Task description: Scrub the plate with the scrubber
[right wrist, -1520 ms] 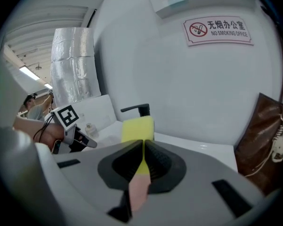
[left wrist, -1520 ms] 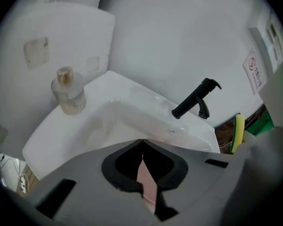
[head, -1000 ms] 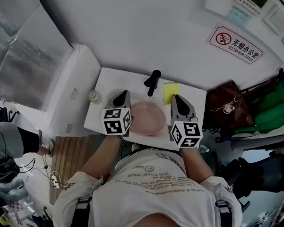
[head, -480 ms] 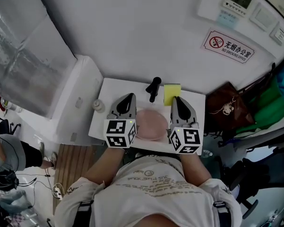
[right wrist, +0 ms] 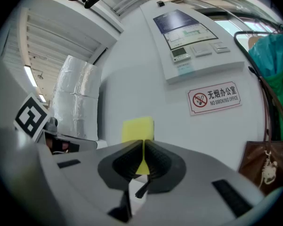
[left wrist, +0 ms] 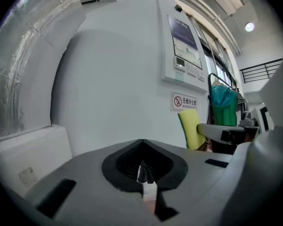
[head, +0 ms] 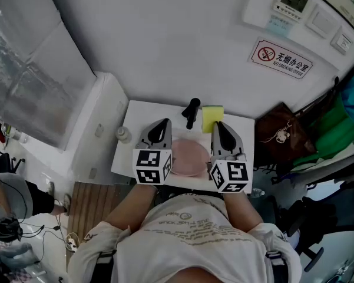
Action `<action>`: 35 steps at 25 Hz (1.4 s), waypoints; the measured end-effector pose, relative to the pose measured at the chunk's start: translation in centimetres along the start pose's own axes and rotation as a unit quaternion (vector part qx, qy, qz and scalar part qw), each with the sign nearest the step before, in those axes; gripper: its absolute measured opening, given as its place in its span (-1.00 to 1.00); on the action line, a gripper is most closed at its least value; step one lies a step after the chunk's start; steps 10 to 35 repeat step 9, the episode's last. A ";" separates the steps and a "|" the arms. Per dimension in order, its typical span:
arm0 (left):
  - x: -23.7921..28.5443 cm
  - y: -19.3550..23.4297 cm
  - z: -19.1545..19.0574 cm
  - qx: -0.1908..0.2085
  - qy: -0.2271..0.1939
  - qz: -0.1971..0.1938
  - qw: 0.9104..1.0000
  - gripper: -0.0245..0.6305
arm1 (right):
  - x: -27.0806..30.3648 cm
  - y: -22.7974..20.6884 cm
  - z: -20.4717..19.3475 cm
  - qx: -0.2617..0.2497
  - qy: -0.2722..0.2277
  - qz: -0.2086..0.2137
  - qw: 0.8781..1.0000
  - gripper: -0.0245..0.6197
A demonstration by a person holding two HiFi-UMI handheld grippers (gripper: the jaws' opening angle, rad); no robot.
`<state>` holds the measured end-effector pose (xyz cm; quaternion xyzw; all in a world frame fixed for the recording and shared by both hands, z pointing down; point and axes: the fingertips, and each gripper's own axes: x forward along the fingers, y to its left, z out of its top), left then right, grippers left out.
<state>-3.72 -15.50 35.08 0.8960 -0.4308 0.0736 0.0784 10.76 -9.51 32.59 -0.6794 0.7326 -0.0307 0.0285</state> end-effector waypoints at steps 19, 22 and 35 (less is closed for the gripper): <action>-0.4 -0.4 0.1 0.021 0.003 -0.007 1.000 -0.86 | -0.1 0.5 0.3 0.002 -0.004 0.001 1.000 -0.81; -0.4 -0.4 0.1 0.021 0.003 -0.007 1.000 -0.86 | -0.1 0.5 0.3 0.002 -0.004 0.001 1.000 -0.81; -0.4 -0.4 0.1 0.021 0.003 -0.007 1.000 -0.86 | -0.1 0.5 0.3 0.002 -0.004 0.001 1.000 -0.81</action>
